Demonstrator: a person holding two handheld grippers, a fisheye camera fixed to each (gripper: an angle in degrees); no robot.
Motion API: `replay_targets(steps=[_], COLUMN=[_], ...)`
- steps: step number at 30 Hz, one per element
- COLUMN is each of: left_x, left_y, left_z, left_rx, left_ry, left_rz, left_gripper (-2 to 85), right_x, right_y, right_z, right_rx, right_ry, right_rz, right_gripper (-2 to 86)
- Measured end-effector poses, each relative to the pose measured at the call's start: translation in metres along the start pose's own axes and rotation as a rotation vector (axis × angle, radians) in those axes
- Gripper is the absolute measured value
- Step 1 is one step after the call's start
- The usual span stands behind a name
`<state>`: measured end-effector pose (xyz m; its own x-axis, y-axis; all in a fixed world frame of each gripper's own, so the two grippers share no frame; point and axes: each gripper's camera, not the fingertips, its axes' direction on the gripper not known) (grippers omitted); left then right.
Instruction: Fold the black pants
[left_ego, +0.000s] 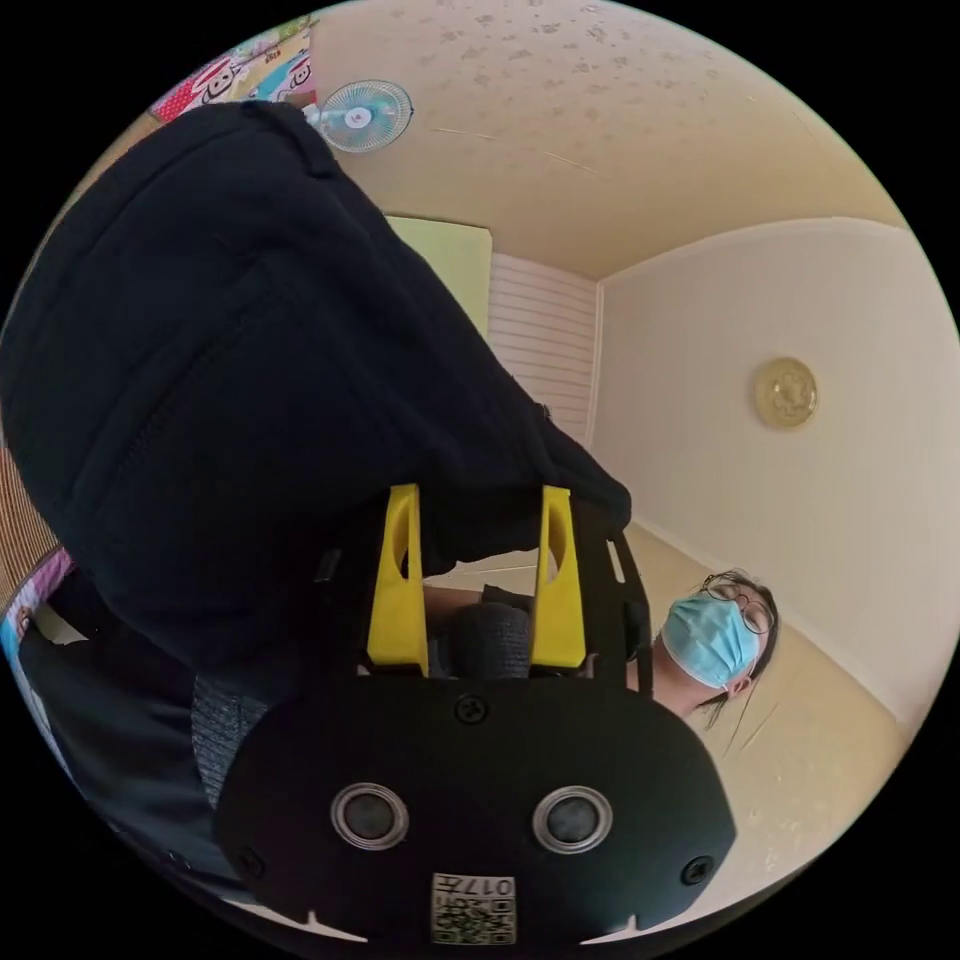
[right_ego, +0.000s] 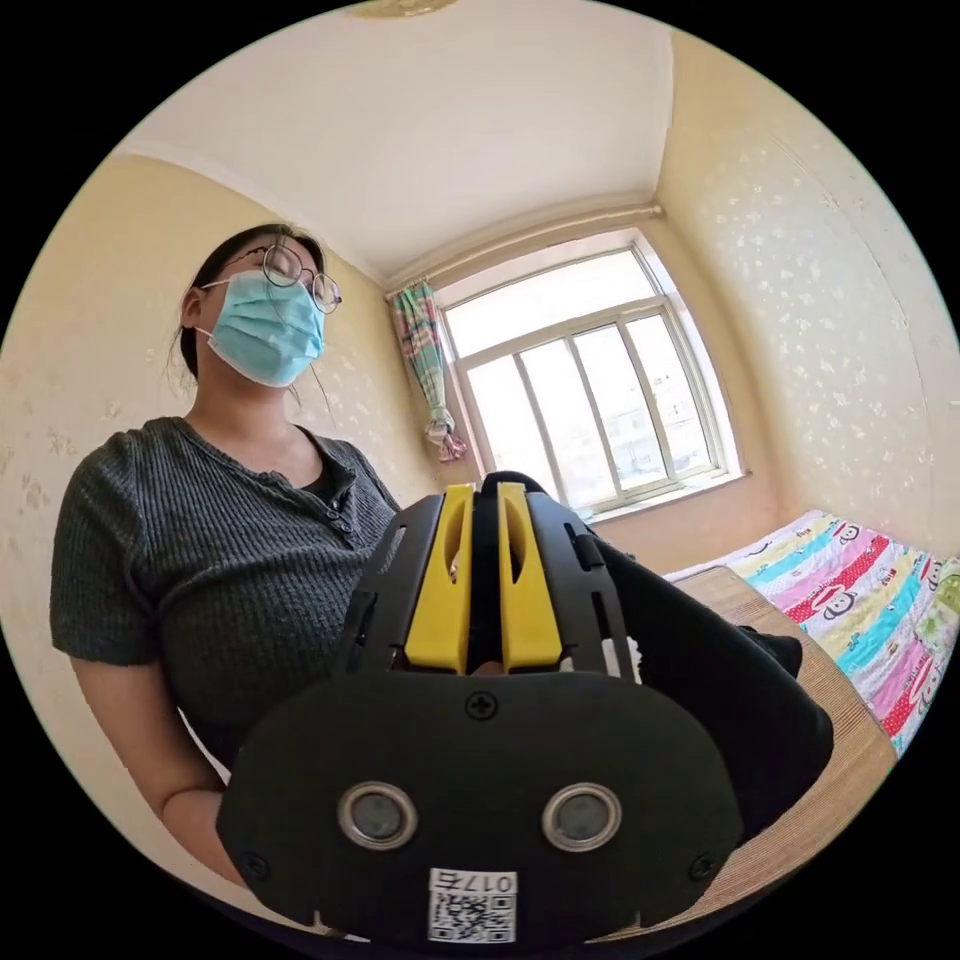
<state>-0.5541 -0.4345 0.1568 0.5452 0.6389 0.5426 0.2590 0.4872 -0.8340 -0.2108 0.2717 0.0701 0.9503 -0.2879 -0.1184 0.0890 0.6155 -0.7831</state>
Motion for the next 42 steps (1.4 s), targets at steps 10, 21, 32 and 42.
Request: replay_targets(steps=[10,21,32,42], left_x=[-0.006,0.006,-0.086,0.012], left_y=[-0.017,-0.012,0.001,0.057], left_z=[-0.069,-0.119,-0.088,-0.103], left_rx=[-0.072,-0.141,0.001,0.418], left_ry=[0.013,-0.15,0.024,-0.656], left_rz=[-0.051,-0.145,-0.176,0.408], left_gripper=[17.1,20.9,9.5,-0.6], right_x=[-0.008,0.021,0.081,0.033], right_y=[0.006,0.021,0.058,0.13], right_z=[0.027,0.073,0.002,-0.251], right_rx=[-0.087,-0.091,0.163,0.897], right_ry=[0.048,-0.179,-0.133,0.272], right_rz=[-0.029,0.012,0.197,-0.003], right_gripper=[1.6,1.9,1.2,0.3])
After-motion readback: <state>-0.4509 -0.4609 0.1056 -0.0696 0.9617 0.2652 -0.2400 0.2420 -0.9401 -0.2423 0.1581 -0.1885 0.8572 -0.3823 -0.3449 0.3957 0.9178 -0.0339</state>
